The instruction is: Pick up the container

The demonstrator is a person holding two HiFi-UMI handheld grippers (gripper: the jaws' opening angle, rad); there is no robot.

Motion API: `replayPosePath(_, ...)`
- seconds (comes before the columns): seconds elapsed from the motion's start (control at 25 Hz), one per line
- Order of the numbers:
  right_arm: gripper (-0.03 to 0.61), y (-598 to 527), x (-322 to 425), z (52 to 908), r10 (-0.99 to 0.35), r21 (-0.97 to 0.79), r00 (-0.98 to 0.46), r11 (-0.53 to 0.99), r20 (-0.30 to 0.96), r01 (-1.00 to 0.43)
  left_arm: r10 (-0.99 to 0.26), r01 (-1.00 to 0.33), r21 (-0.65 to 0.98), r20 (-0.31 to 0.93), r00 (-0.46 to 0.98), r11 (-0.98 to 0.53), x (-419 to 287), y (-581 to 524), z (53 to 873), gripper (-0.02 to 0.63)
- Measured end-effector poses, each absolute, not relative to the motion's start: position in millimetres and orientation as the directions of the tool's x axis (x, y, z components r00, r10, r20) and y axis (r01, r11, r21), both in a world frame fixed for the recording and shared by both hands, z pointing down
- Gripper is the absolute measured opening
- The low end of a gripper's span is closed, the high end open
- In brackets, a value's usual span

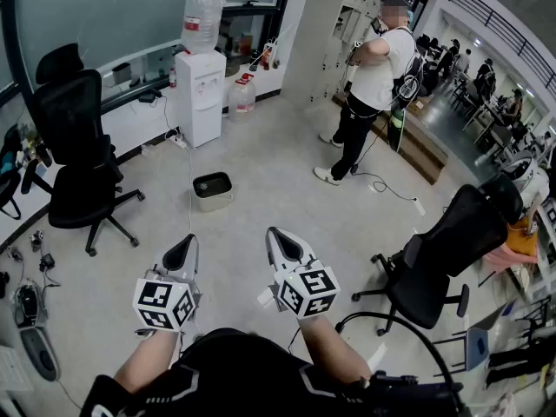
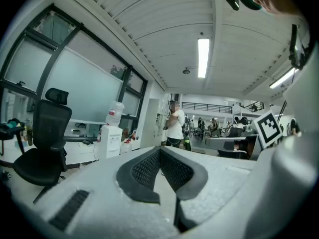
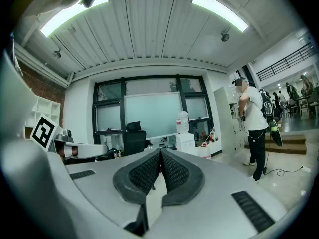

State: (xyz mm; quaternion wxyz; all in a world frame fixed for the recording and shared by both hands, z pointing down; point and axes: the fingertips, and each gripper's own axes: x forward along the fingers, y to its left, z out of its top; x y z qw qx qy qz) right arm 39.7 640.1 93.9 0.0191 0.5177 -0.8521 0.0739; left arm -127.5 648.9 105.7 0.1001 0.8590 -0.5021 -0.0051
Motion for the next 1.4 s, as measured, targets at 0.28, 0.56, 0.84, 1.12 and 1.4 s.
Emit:
replayPosePath(0.28,0.006,636.6,40.7,92.5,-0.879,-0.098,-0.463,0.454,0.111,-0.886,-0.855,-0.856,0.182,0.108,0.506,-0.484,-124.4,647.8,108.2,0.006)
replayPosePath(0.56,0.006,637.5,44.4,90.9,-0.882,-0.100,-0.460,0.451,0.106,-0.887,-0.851,-0.853,0.183,0.118,0.512,-0.488,-122.4,649.9,109.1,0.006)
replayPosePath(0.84,0.006,636.9,44.1,94.7,-0.879,-0.106,-0.467,0.457,0.097,-0.883,-0.851,-0.854,0.186,0.126,0.510,-0.485,-123.5,647.9,114.6,0.006)
replayPosePath(1.12,0.008,638.6,52.4,94.5,-0.886,-0.116,-0.454,0.443,0.096,-0.889,-0.854,-0.857,0.192,0.127,0.505,-0.478,-122.5,648.8,116.3,0.006)
replayPosePath(1.4,0.008,626.3,31.0,99.7,-0.888,-0.120,-0.449,0.437,0.104,-0.892,-0.845,-0.847,0.195,0.123,0.520,-0.494,-139.6,636.3,116.3,0.006)
